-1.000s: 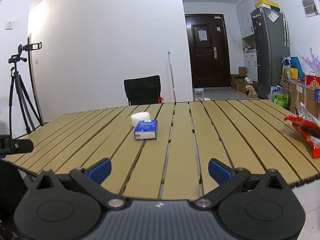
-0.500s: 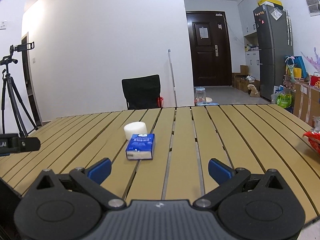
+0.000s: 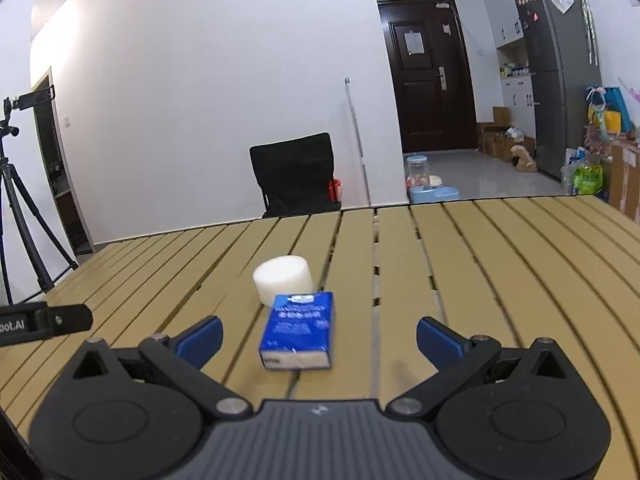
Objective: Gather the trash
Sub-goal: 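Grasp the blue tissue pack with the right gripper while the left grasps the white roll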
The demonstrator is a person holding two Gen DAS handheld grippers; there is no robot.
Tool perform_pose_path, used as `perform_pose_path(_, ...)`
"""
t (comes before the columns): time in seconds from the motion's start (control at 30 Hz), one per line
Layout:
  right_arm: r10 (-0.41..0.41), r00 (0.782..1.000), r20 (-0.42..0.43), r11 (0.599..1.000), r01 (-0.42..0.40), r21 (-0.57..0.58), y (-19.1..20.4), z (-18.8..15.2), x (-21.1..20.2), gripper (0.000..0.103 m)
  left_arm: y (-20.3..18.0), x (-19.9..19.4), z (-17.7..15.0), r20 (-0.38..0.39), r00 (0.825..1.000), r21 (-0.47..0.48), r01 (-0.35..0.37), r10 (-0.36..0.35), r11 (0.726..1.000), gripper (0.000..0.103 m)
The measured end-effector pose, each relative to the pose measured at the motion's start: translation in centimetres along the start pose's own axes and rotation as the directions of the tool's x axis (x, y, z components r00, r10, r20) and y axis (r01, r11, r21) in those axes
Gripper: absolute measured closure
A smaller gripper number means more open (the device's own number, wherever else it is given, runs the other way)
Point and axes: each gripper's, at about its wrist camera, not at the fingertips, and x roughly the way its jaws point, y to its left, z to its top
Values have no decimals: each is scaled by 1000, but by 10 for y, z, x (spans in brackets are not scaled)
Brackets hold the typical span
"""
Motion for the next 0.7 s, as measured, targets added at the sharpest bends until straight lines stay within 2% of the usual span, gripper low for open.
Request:
perform_pose_path(0.27, 22, 999, -41, 999, -20, 35, 12, 14, 50, 0, 16, 29, 6, -30, 999, -25, -17, 17, 1000, 0)
perform_pose_path(0.37, -44, 996, -81, 999, 44, 3, 22, 12, 73, 2, 22, 37, 5, -39, 999, -13, -33, 32, 999, 0)
perform_pose_path(0.47, -92, 987, -131, 996, 90, -24, 30, 10, 90, 13, 28, 43, 3, -56, 998, -16, -43, 42, 999, 0)
perform_pose_path(0.57, -104, 981, -163, 995, 103, -13, 33, 9, 99, 32, 31, 43, 1, -64, 997, -14, -45, 44, 999, 0)
perform_pose_path(0.63, -101, 979, -177, 995, 99, -22, 37, 8, 105, 49, 30, 41, 0, -65, 997, -6, -41, 41, 999, 0)
perform_pose_path(0.7, -126, 978, -167, 992, 121, -41, 40, 7, 104, 52, 30, 38, 0, -63, 997, -3, -35, 35, 999, 0)
